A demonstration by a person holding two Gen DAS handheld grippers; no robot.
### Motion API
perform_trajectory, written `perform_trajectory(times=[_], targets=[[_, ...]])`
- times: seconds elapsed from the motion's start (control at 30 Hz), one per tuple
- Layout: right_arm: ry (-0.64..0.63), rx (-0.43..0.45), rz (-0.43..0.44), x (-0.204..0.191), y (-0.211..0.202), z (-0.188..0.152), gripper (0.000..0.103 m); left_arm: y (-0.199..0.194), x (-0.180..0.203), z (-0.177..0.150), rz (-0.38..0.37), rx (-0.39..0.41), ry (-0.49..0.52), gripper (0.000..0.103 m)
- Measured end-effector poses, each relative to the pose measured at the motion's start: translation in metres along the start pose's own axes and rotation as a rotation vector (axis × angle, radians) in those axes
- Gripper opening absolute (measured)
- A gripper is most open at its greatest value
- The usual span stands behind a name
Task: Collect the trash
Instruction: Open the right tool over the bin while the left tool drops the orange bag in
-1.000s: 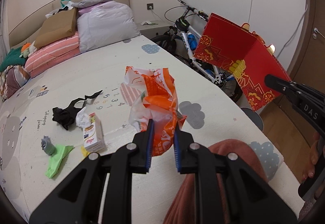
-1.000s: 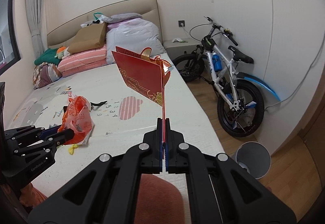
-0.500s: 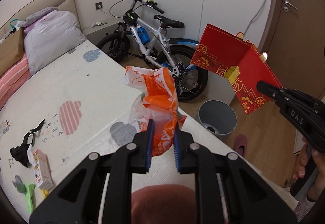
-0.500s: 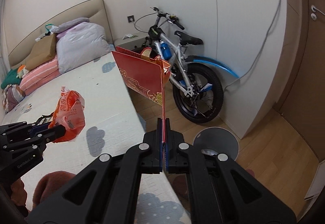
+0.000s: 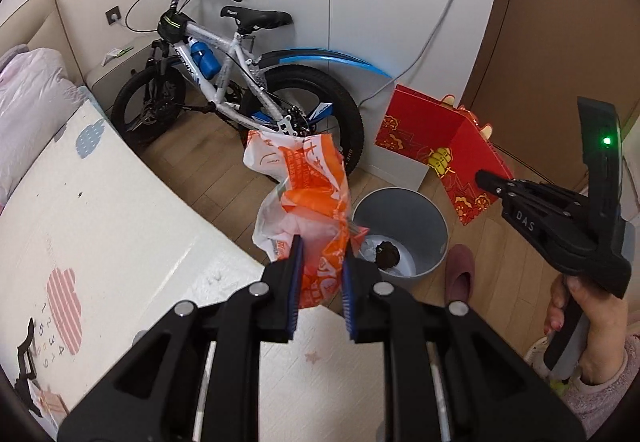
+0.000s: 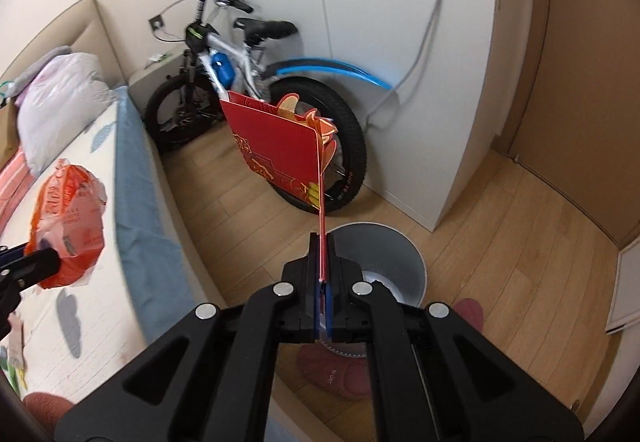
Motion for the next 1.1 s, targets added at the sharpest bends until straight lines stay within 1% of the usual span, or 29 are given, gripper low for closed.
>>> perform_trajectory(times=[0.07,0.13,0.2,0.27,0.37,0.7,0.83,0.87,0.93,0.97,1.03,1.07,1.1], targets=[[0.034,-0.007,-0.022,0.013,0.019,0.001,0.004,0.013,0.003,0.006,-0.012,-0.011,0.017,0.018],[0.059,-0.018,-0.041,0.026,0.037,0.001,0.015,0.024,0.007,0.010,-0.024,-0.022,0.033,0.018],[0.076,-0.035,-0.056,0.038,0.053,0.002,0.022,0.036,0.011,0.012,-0.033,-0.035,0.050,0.018],[0.087,-0.050,-0.070,0.049,0.064,0.001,0.022,0.044,0.017,0.012,-0.043,-0.045,0.062,0.018],[0.095,-0.043,-0.083,0.057,0.068,0.001,0.022,0.057,0.024,0.015,-0.064,-0.061,0.076,0.018],[0.125,-0.030,-0.120,0.074,0.047,-0.015,0.022,0.093,0.068,0.030,-0.177,-0.102,0.130,0.018],[0.123,-0.027,-0.142,0.082,0.044,-0.017,0.022,0.104,0.091,0.041,-0.207,-0.082,0.170,0.018],[0.130,-0.027,-0.142,0.084,0.043,-0.016,0.022,0.106,0.096,0.044,-0.224,-0.077,0.177,0.018],[0.148,-0.022,-0.140,0.089,0.042,-0.015,0.022,0.108,0.105,0.047,-0.254,-0.064,0.191,0.023],[0.154,-0.018,-0.139,0.091,0.040,-0.015,0.022,0.111,0.110,0.050,-0.273,-0.062,0.198,0.026],[0.165,-0.001,-0.138,0.092,0.036,-0.014,0.022,0.118,0.115,0.055,-0.284,-0.050,0.187,0.061],[0.168,0.004,-0.139,0.093,0.035,-0.015,0.022,0.120,0.117,0.057,-0.284,-0.037,0.183,0.065],[0.171,0.006,-0.138,0.094,0.033,-0.015,0.023,0.122,0.119,0.059,-0.283,-0.031,0.181,0.066]])
Point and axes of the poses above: each gripper's, at about its wrist camera, not at the fingertips, and y roughly the way its jaws point, x to its right, z to its top, the point moved 4 cm from there along y, roughly the way its jaws point, and after that the axes turned 7 degrees about z, right-handed, at the moved point
